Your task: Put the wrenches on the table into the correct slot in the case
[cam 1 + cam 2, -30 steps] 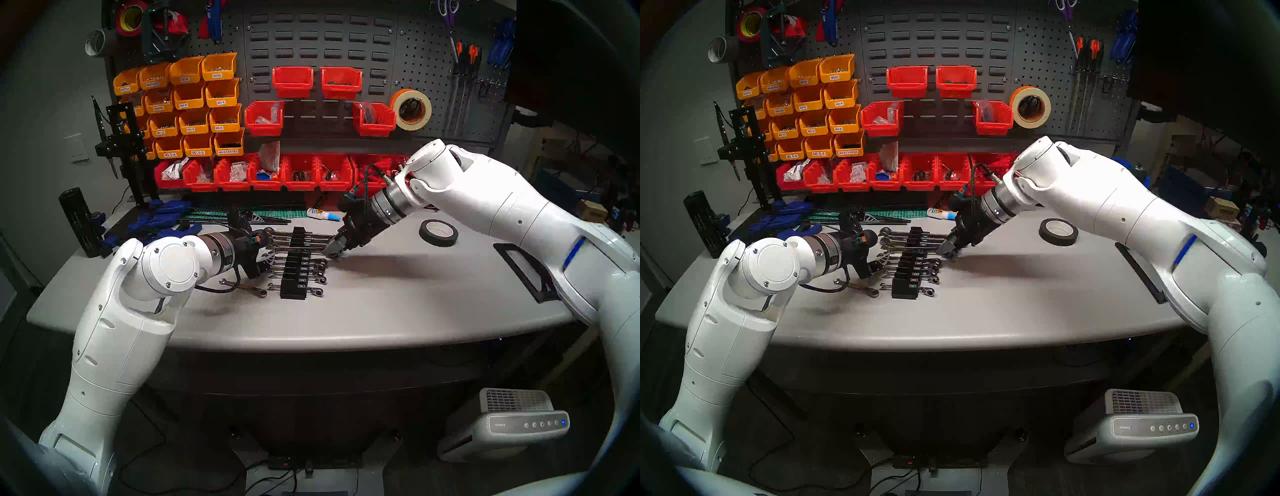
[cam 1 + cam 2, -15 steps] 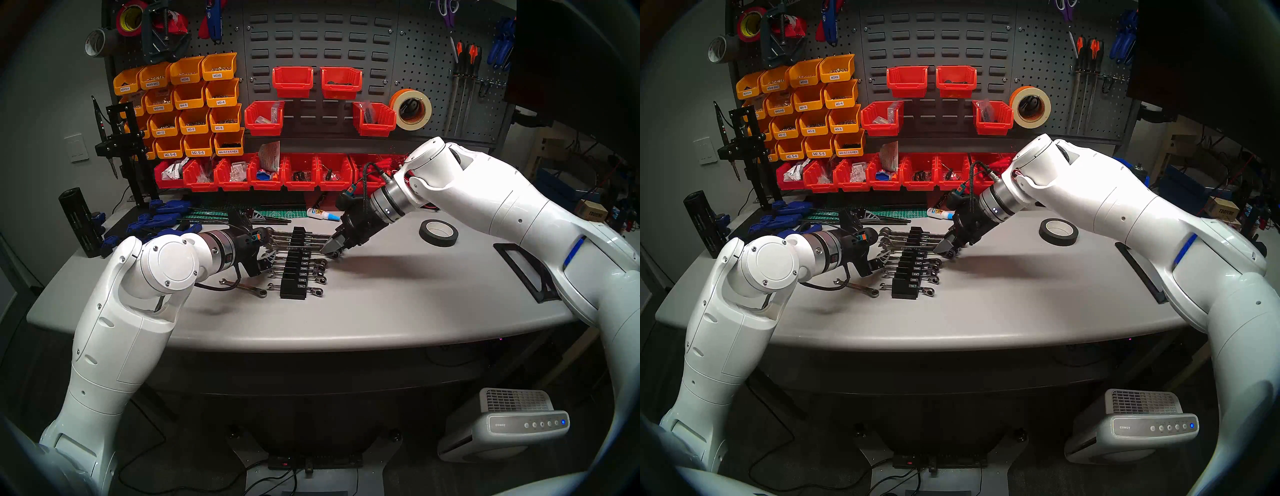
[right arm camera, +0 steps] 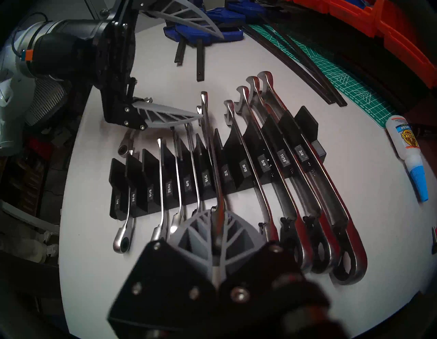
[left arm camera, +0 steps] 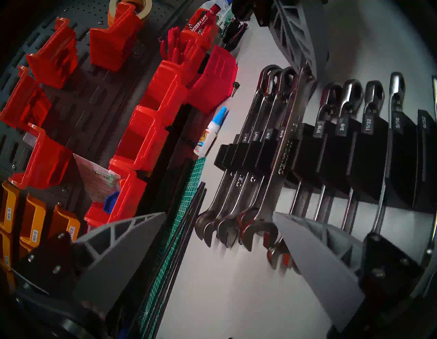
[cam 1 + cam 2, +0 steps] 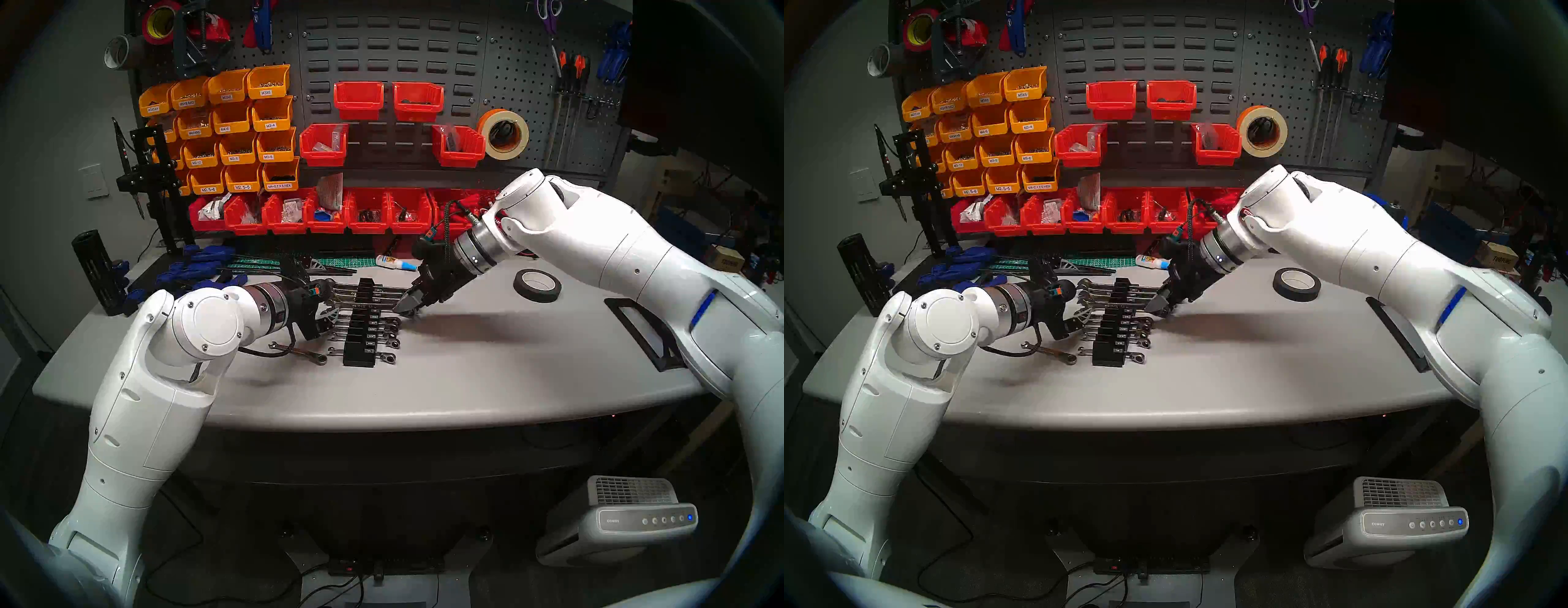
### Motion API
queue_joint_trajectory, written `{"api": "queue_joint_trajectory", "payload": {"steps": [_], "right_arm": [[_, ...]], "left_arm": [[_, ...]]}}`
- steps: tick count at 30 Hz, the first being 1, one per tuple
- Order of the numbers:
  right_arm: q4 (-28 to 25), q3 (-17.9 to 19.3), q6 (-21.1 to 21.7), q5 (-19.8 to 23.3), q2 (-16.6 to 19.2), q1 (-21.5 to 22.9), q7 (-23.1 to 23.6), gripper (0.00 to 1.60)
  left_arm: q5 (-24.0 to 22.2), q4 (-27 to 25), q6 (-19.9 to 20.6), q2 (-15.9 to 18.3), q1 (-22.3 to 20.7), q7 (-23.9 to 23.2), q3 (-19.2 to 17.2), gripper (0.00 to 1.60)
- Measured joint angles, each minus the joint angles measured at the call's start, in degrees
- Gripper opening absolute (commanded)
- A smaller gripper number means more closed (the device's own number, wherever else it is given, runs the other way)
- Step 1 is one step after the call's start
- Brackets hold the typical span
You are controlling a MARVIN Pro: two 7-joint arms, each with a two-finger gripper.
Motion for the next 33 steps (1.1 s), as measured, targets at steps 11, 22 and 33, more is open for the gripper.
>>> {"api": "queue_joint_trajectory", "payload": {"steps": [11,22,33], "right_arm": [[0.74,0.13,-0.97,-0.03,-0.53,-0.03,-0.43,0.0],[0.28,1.5,-2.6,0.47,-0.77,0.1,-0.86,0.0],[-0.21,1.99,-2.88,0.5,-0.3,0.31,-1.93,0.0]], "left_arm": [[0.02,0.61,-0.55,-0.36,-0.22,0.23,-0.17,1.6],[0.03,0.65,-0.81,-0.83,-0.78,0.21,-0.25,1.6],[0.22,0.67,-0.95,-1.2,-1.21,0.14,-0.13,1.6]]}}
